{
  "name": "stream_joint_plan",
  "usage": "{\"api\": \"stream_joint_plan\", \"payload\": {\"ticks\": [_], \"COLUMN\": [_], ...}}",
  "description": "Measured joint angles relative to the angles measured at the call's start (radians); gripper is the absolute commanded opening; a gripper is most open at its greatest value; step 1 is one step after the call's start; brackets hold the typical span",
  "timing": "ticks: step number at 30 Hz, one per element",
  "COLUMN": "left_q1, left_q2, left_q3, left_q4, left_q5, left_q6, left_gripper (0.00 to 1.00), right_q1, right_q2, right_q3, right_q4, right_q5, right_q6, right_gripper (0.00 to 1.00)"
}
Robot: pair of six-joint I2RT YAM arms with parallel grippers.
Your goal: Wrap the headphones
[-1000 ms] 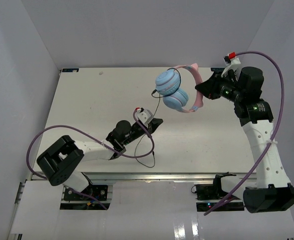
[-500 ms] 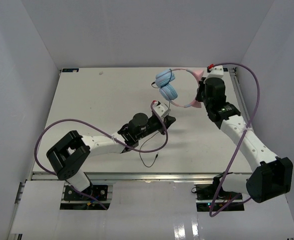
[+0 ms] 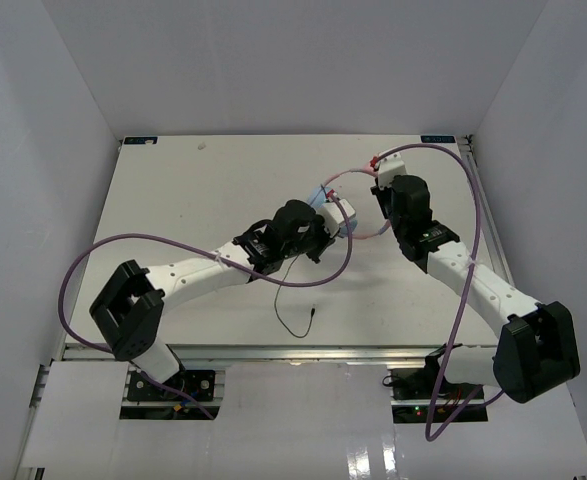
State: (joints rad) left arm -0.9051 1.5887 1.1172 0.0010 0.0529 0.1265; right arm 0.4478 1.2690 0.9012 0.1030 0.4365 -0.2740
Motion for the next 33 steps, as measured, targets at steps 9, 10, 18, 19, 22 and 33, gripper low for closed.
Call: {"api": "stream_joint_plan", "payload": {"ticks": [9, 10, 18, 19, 22, 33], "left_q1": [0.027, 0.026, 0.028, 0.03, 0.049, 0.219], "left_q2": [-0.007, -0.007, -0.009, -0.009, -0.009, 0.0], "left_q3": [0.099, 0.112, 0.184, 0.194, 0.224, 0.24], "left_q4": [-0.208, -0.223, -0.311, -0.318, -0.326, -0.303], "left_q5": [-0.005, -0.008, -0.11, -0.122, -0.147, -0.114], "left_q6": [0.118, 0.131, 0.247, 0.262, 0.299, 0.321], "left_gripper": [0.17, 0.17, 0.22, 0.23, 0.25, 0.29], "right_q1": [0.022, 0.028, 0.077, 0.079, 0.079, 0.077], "right_q2": [0.051, 0.058, 0.074, 0.074, 0.072, -0.061], "right_q3": [0.0, -0.001, -0.017, -0.017, -0.019, -0.058], "right_q4": [-0.033, -0.038, -0.088, -0.094, -0.115, -0.247], "right_q5": [-0.025, -0.024, -0.062, -0.076, -0.124, -0.442], "right_q6": [-0.059, -0.06, -0.074, -0.074, -0.074, -0.103], "right_gripper": [0.08, 0.08, 0.08, 0.08, 0.08, 0.08]}}
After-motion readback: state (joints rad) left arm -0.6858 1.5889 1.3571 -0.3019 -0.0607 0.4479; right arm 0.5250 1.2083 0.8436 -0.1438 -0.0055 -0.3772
